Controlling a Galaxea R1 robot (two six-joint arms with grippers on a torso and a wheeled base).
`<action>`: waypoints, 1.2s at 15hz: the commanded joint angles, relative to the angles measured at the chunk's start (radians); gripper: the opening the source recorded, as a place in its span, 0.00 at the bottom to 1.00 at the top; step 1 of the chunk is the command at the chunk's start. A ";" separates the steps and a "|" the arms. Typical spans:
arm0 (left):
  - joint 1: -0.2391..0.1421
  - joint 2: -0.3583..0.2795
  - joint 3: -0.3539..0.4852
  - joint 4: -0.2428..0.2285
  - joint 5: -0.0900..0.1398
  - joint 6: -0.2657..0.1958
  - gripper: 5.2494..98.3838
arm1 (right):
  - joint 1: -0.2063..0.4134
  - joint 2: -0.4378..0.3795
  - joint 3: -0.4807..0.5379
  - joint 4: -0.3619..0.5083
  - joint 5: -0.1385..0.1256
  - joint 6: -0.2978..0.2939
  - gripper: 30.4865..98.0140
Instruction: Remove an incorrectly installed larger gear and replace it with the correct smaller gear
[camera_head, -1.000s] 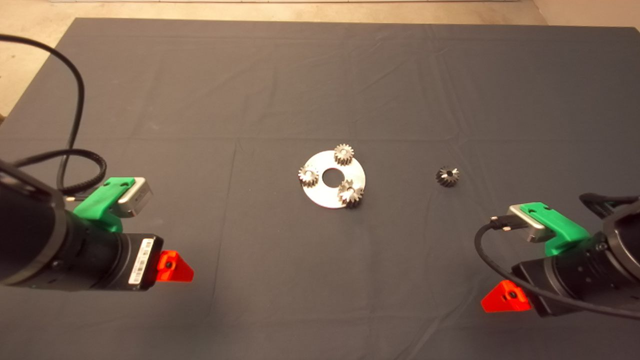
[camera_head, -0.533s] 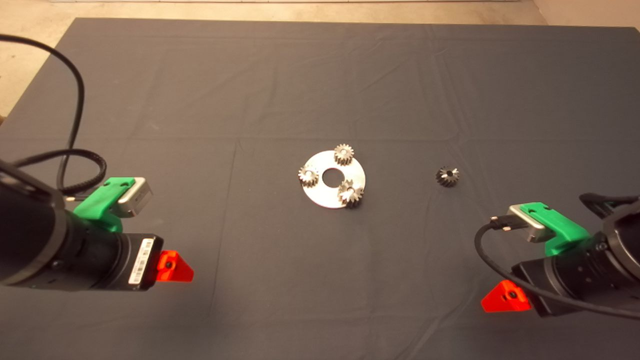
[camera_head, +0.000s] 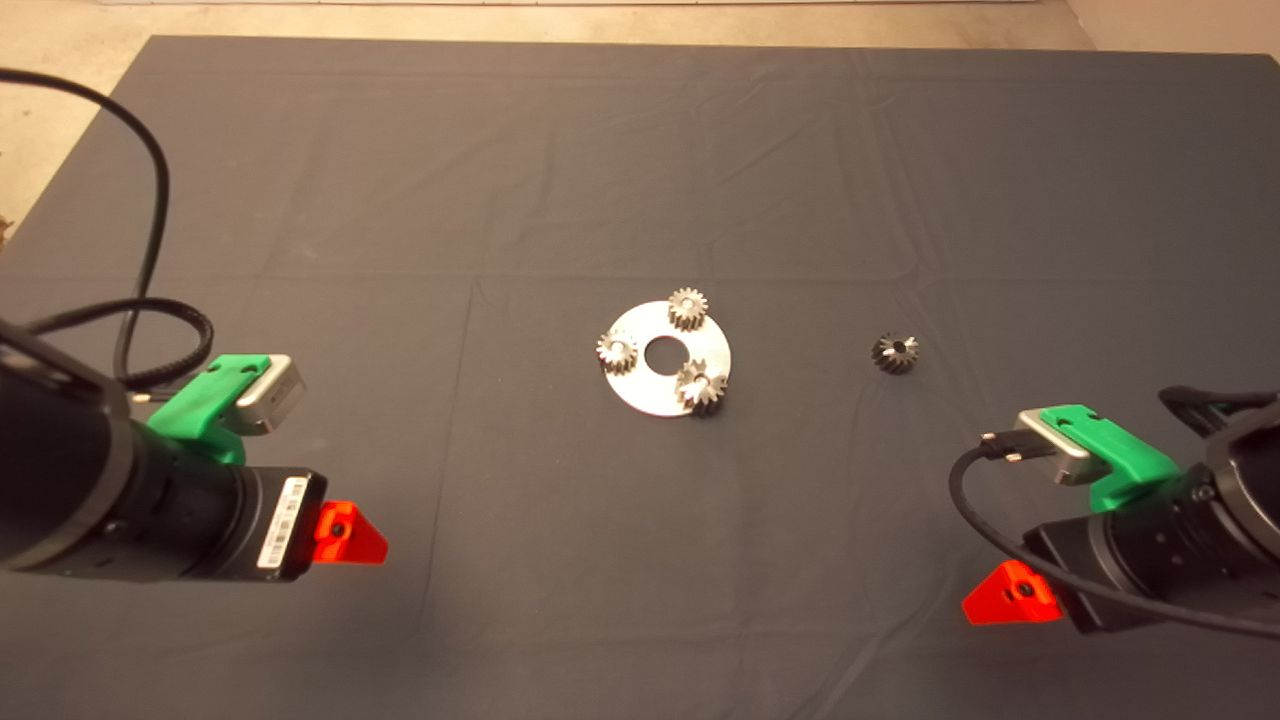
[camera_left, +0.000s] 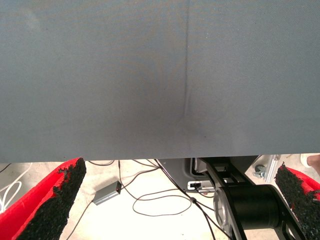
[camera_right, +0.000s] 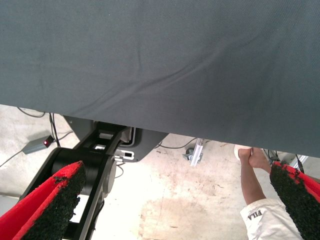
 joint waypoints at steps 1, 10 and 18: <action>-0.008 0.002 0.016 -0.017 0.006 -0.007 1.00 | 0.016 -0.001 0.006 0.001 -0.124 -0.004 0.99; -0.008 0.004 0.016 -0.017 0.006 -0.005 1.00 | 0.016 -0.001 0.006 0.001 -0.124 -0.004 0.99; -0.001 0.004 0.016 -0.017 0.006 -0.005 1.00 | 0.016 -0.001 0.006 0.001 -0.124 -0.004 0.99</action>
